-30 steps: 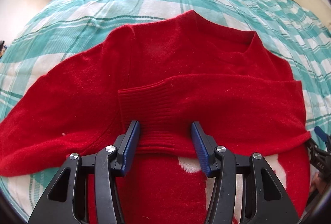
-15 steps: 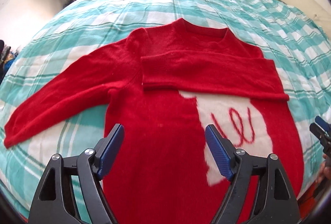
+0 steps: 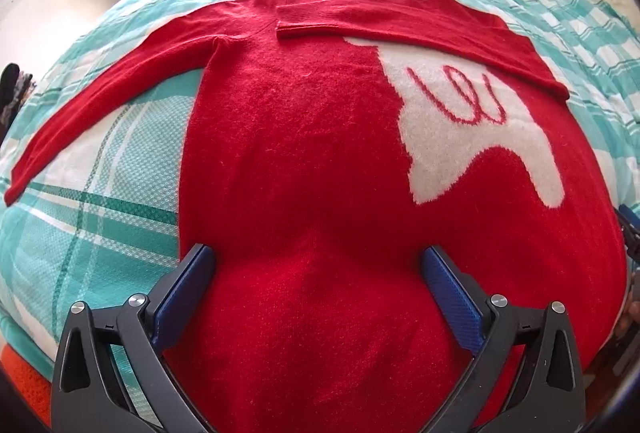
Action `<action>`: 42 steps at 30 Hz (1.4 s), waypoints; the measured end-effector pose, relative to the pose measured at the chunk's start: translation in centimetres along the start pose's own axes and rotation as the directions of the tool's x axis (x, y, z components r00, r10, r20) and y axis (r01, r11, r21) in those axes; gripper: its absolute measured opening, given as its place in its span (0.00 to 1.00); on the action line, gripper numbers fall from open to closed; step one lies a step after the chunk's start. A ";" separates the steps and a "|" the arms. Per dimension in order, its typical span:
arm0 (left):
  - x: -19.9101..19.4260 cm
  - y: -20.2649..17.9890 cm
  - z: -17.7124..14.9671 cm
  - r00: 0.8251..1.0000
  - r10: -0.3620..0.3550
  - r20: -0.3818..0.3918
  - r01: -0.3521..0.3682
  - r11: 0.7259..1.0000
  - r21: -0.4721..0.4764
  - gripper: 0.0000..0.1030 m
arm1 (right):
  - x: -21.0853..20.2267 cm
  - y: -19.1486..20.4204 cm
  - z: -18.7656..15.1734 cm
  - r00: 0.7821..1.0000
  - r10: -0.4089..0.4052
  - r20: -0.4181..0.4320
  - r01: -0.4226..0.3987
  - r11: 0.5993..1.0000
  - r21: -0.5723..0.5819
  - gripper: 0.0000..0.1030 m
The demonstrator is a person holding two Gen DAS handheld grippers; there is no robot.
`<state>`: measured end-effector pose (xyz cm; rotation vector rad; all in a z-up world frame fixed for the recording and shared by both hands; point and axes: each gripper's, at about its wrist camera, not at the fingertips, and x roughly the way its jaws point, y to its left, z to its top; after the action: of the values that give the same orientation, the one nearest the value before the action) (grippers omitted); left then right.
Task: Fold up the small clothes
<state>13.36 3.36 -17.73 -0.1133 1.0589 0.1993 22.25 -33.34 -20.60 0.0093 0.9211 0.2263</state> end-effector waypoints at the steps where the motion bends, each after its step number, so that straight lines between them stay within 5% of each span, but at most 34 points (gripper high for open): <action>1: -0.1 0.0 -0.1 1.000 -0.005 0.004 0.005 1.000 0.007 0.99 | -0.1 0.0 -0.2 1.000 0.001 0.010 -0.001 1.000 -0.001 1.00; 8: -4.2 3.2 -0.5 0.995 -0.101 0.026 0.102 0.994 -0.037 0.98 | -0.1 0.2 -0.4 1.000 -0.004 0.023 0.004 1.000 -0.011 1.00; 12: -6.0 12.1 1.2 0.988 -0.101 0.117 0.130 0.955 -0.267 0.98 | -0.2 0.2 -0.5 0.999 -0.006 0.034 0.007 1.000 -0.014 1.00; 14: -4.9 18.7 1.5 0.985 -0.114 0.128 0.163 0.857 -0.489 0.97 | -0.1 0.3 -0.5 0.999 -0.008 0.039 0.009 1.000 -0.017 1.00; 17: -2.0 27.7 -0.2 0.980 -0.124 0.159 0.201 0.611 -0.765 0.95 | -0.1 0.3 -0.5 0.999 -0.008 0.044 0.009 1.000 -0.018 1.00; 20: 0.1 32.3 -2.1 0.958 -0.162 0.238 0.284 0.402 -0.870 0.86 | -0.1 0.3 -0.5 0.999 -0.008 0.046 0.009 1.000 -0.018 1.00; 23: 0.5 33.6 -2.0 0.949 -0.132 0.288 0.315 0.311 -0.896 0.86 | -0.1 0.3 -0.6 0.999 -0.008 0.048 0.009 1.000 -0.018 1.00; 25: 0.6 33.9 -1.8 0.953 -0.078 0.293 0.303 0.289 -0.908 0.84 | -0.1 0.3 -0.6 0.999 -0.008 0.052 0.009 1.000 -0.018 1.00; 26: 0.6 34.0 -1.7 0.958 -0.042 0.284 0.284 0.288 -0.914 0.73 | -0.2 0.3 -0.6 0.999 -0.009 0.054 0.010 1.000 -0.018 1.00; 27: 0.6 34.1 -1.4 0.961 -0.013 0.276 0.267 0.296 -0.917 0.41 | -0.2 0.3 -0.5 0.998 -0.010 0.055 0.011 1.000 -0.018 1.00; 29: 0.8 34.7 -0.7 0.965 -0.025 0.262 0.257 0.299 -0.919 0.05 | -0.2 0.3 -0.6 0.998 -0.009 0.055 0.010 1.000 -0.017 1.00; 30: 0.2 34.7 -0.2 0.966 -0.001 0.258 0.246 0.304 -0.920 0.04 | -0.2 0.3 -0.5 0.998 -0.008 0.055 0.009 1.000 -0.017 1.00; 31: -0.9 34.2 0.9 0.967 0.038 0.253 0.225 0.338 -0.914 0.04 | -0.2 0.3 -0.5 0.998 -0.008 0.056 0.009 1.000 -0.017 1.00; 34: -5.7 30.2 6.9 0.945 0.115 0.306 0.191 0.566 -0.802 0.04 | -0.2 0.3 -0.6 0.998 -0.009 0.055 0.010 1.000 -0.018 1.00; 36: -9.4 25.1 11.5 0.915 0.097 0.392 0.203 0.731 -0.652 0.04 | -0.2 0.3 -0.5 0.998 -0.010 0.055 0.011 1.000 -0.017 1.00; 38: -12.4 18.2 15.9 0.880 0.032 0.474 0.217 0.861 -0.460 0.04 | -0.2 0.3 -0.5 0.998 -0.010 0.054 0.011 1.000 -0.016 1.00; 40: -14.3 10.5 18.8 0.852 -0.066 0.519 0.229 0.939 -0.257 0.05 | -0.2 0.3 -0.4 0.999 -0.011 0.052 0.011 1.000 -0.015 1.00; 42: -14.6 3.0 20.2 0.840 -0.165 0.517 0.238 0.968 -0.076 0.06 | -0.2 0.3 -0.4 0.999 -0.009 0.051 0.010 1.000 -0.014 1.00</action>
<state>22.99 8.51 4.82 -0.2813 0.4966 0.1000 21.80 -33.17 -20.66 -0.0028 0.8689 0.2233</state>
